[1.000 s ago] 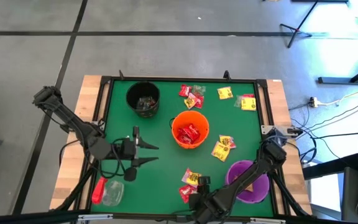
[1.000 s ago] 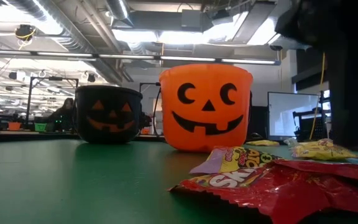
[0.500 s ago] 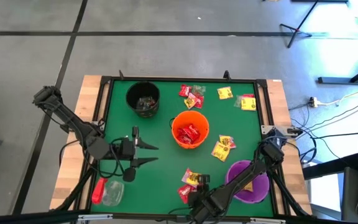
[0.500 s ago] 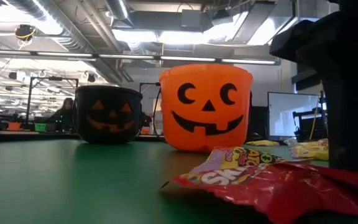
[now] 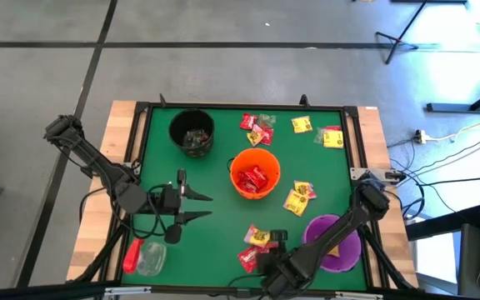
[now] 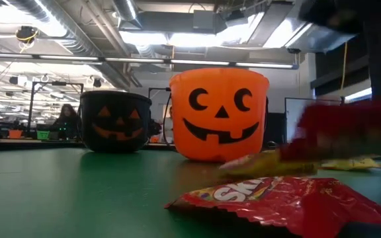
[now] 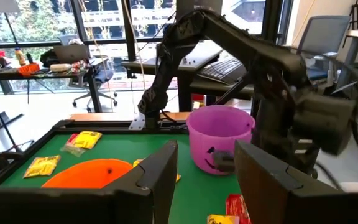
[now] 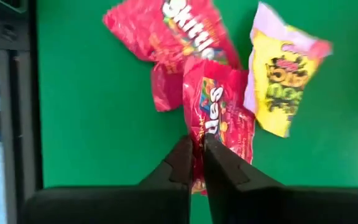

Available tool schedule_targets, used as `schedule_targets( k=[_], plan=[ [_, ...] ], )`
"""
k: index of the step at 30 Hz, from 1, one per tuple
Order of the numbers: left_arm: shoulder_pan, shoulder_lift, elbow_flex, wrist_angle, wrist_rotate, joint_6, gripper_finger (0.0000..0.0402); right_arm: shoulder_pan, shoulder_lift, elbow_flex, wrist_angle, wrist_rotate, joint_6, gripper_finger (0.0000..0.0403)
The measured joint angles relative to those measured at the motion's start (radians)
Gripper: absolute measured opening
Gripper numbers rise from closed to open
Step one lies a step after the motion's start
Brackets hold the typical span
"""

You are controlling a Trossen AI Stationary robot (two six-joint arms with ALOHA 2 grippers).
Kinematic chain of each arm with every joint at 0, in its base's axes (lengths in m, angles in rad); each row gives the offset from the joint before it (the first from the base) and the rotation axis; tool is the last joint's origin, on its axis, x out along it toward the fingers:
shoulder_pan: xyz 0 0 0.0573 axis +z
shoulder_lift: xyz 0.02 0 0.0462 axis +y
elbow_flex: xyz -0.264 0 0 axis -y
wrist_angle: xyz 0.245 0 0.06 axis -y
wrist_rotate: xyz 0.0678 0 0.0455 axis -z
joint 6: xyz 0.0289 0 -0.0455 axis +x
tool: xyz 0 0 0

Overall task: Sort candy
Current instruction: Put the red candy into the orange bin

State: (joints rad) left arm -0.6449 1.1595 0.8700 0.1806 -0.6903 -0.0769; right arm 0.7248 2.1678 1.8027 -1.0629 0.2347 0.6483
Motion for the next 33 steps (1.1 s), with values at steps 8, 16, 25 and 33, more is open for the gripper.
schedule_targets(
  k=[8, 16, 25, 33],
  plan=[
    [0.0, 0.0, 0.0, 0.0, 0.0, -0.015, 0.0149, 0.0, -0.167, 0.001, 0.014, 0.168, -0.093, 0.0007],
    [0.0, 0.0, 0.0, 0.001, 0.0, -0.026, 0.0149, -0.085, -0.294, 0.002, 0.012, 0.326, -0.203, 0.0002],
    [0.0, 0.0, 0.0, 0.001, 0.0, -0.029, 0.0149, -0.309, -0.296, 0.002, 0.002, 0.3, -0.324, 0.0004],
    [0.0, 0.0, 0.0, -0.013, 0.0, -0.05, 0.0149, -0.431, -0.294, 0.002, -0.02, 0.261, -0.393, 0.0018]
  ],
)
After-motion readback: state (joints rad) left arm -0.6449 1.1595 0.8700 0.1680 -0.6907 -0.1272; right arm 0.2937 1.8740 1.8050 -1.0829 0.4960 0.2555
